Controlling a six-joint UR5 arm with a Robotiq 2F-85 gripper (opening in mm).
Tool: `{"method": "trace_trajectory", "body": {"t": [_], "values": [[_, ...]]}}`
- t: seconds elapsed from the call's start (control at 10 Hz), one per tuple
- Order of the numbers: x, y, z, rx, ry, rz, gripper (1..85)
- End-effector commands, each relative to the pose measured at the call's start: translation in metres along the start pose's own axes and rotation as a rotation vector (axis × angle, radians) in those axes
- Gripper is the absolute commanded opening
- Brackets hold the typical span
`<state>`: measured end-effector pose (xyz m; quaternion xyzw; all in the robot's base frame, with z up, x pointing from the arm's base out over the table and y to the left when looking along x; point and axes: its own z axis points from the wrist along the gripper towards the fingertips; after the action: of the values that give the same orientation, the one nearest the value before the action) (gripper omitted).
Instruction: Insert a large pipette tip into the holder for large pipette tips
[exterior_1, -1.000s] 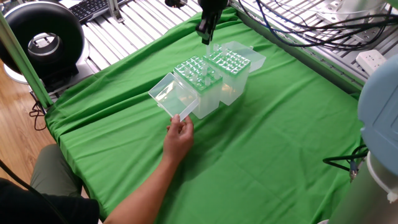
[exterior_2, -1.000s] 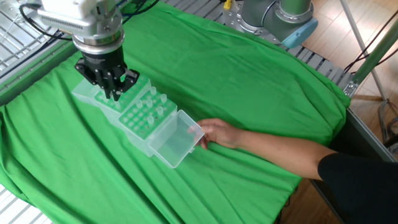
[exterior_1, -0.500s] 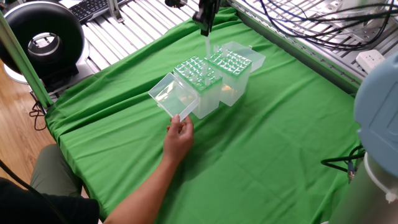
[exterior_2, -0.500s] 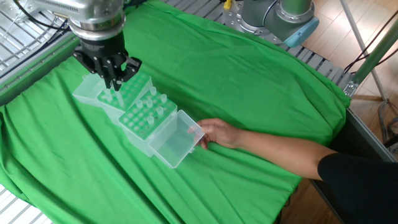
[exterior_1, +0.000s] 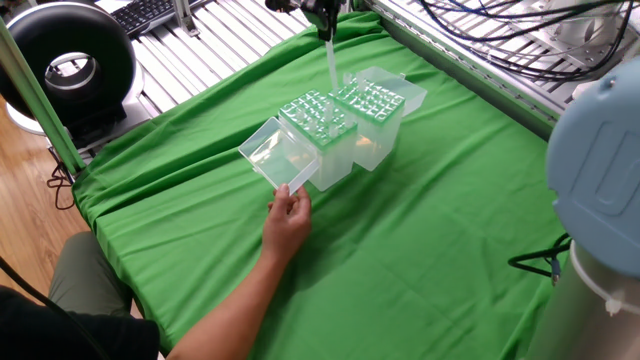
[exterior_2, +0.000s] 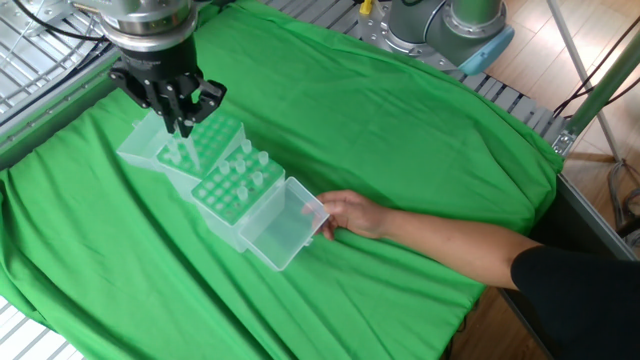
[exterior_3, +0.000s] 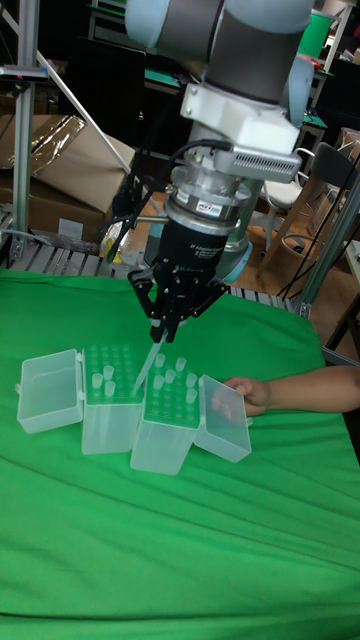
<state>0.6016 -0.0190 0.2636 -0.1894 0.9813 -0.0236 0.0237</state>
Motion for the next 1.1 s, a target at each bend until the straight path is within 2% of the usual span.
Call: {"method": "trace_trajectory", "body": {"t": [0.0, 0.3, 0.7, 1.0], "values": [[-0.007, 0.013, -0.015, -0.013, -0.003, 0.019, 12.7], [-0.009, 0.021, -0.021, -0.01, -0.002, 0.03, 12.7], [-0.014, 0.031, -0.022, -0.032, -0.017, 0.059, 12.7], [-0.027, 0.036, -0.019, -0.042, -0.053, 0.075, 13.0]]}}
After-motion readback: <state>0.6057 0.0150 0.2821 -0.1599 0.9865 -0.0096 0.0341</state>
